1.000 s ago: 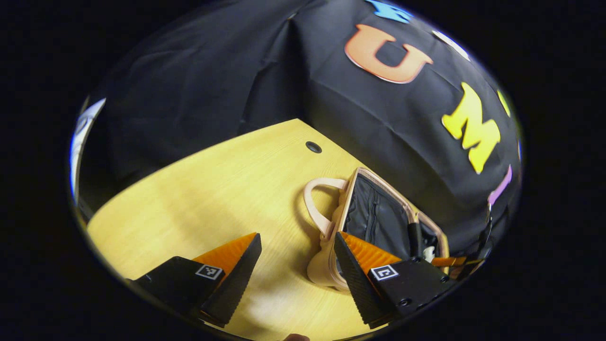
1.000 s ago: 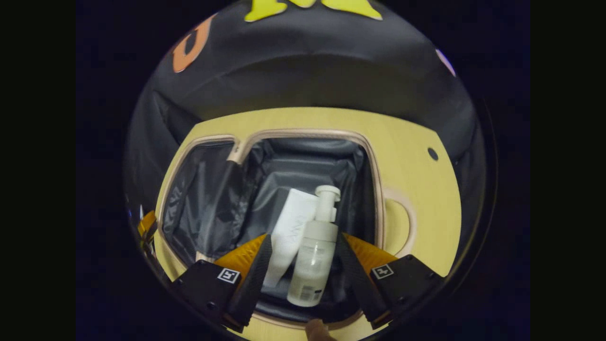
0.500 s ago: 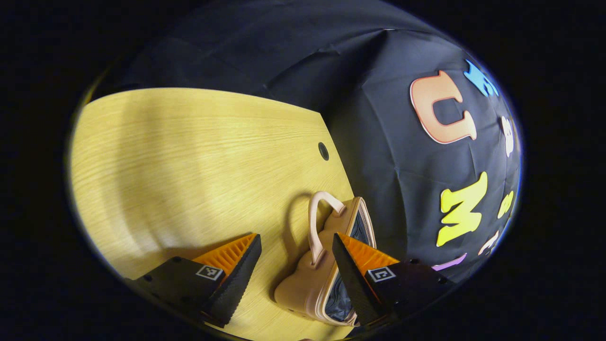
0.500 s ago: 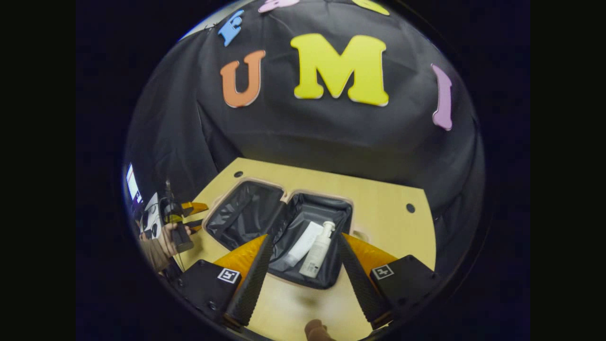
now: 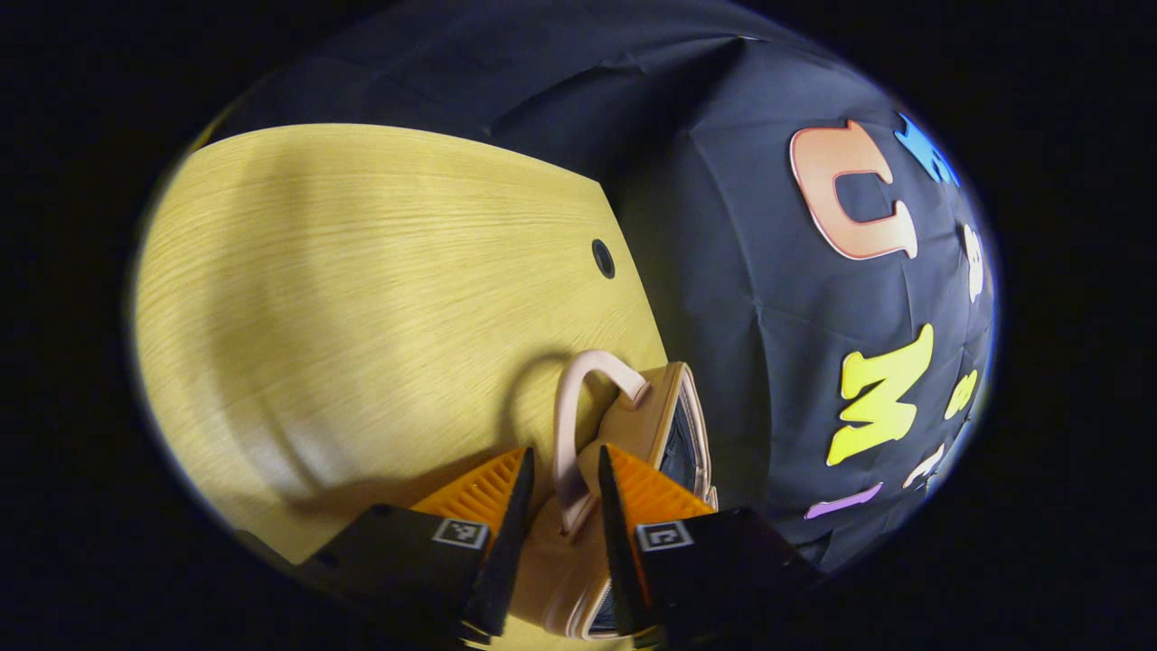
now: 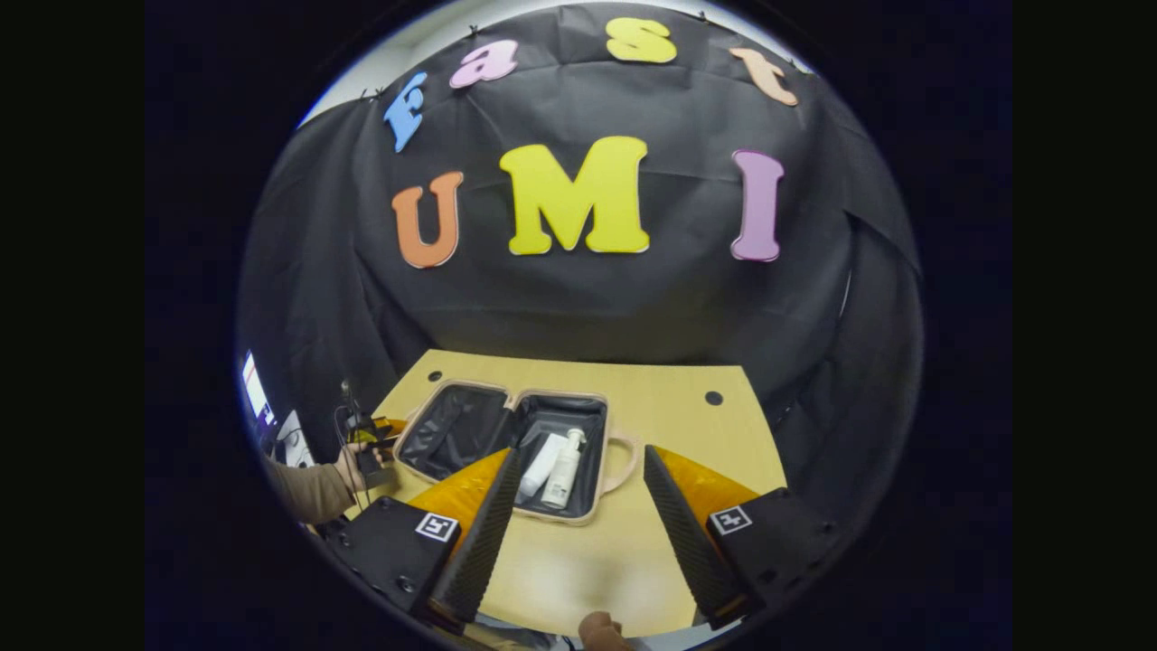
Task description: First open the suitcase, pack the skin care products into it, and then close the suitcase.
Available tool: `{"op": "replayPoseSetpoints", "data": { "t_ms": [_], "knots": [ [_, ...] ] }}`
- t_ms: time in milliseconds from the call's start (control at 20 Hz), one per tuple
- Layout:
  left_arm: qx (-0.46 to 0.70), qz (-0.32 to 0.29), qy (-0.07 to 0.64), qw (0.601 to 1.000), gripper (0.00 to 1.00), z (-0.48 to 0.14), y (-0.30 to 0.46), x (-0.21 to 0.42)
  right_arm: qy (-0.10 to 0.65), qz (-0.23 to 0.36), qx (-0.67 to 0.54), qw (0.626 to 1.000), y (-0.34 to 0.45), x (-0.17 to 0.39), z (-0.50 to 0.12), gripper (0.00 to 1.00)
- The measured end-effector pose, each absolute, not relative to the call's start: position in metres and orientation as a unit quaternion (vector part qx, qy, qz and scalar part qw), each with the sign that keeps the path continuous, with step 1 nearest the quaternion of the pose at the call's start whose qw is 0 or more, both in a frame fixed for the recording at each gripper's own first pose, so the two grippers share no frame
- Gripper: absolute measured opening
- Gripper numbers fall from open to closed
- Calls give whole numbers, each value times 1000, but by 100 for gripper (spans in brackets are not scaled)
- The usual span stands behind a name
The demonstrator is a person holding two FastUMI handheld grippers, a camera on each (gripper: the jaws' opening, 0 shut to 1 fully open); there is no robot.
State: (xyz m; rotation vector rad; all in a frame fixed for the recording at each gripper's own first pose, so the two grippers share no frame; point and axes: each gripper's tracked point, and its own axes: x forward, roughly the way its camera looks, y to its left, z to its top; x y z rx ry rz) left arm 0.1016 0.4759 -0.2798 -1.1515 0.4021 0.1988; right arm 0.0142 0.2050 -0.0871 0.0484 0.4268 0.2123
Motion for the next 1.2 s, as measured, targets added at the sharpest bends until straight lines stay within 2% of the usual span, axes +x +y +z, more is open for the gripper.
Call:
{"op": "replayPoseSetpoints", "data": {
  "t_ms": [50, 100, 250, 450, 500, 550, 700, 1000, 1200],
  "knots": [
    [-538, 103, 190, 815, 22, -277, 478, 99, 206, 100, 23, 973, 196, 7, -82, 78],
    [-534, 111, 193, 815, 20, -278, 477, 103, 203, 94, 25, 974, 188, 3, -80, 82],
    [-496, 131, 205, 833, 10, -273, 476, 104, 197, 83, 50, 976, 167, 2, -84, 82],
    [-443, 162, 177, 864, 6, -228, 478, 106, 188, 76, 69, 977, 136, 4, -81, 82],
    [-423, 162, 168, 875, 6, -211, 474, 104, 183, 75, 69, 978, 127, 5, -79, 85],
    [-396, 164, 161, 889, 5, -194, 469, 103, 178, 77, 68, 979, 120, 7, -77, 82],
    [-324, 163, 127, 923, 5, -141, 448, 102, 168, 91, 71, 979, 109, 11, -71, 82],
    [-161, 139, 72, 975, 5, -53, 357, 100, 139, 116, 60, 982, 87, 19, -59, 82],
    [-86, 126, 54, 987, 4, -22, 289, 91, 128, 137, 55, 981, 75, 19, -55, 82]
  ]
}}
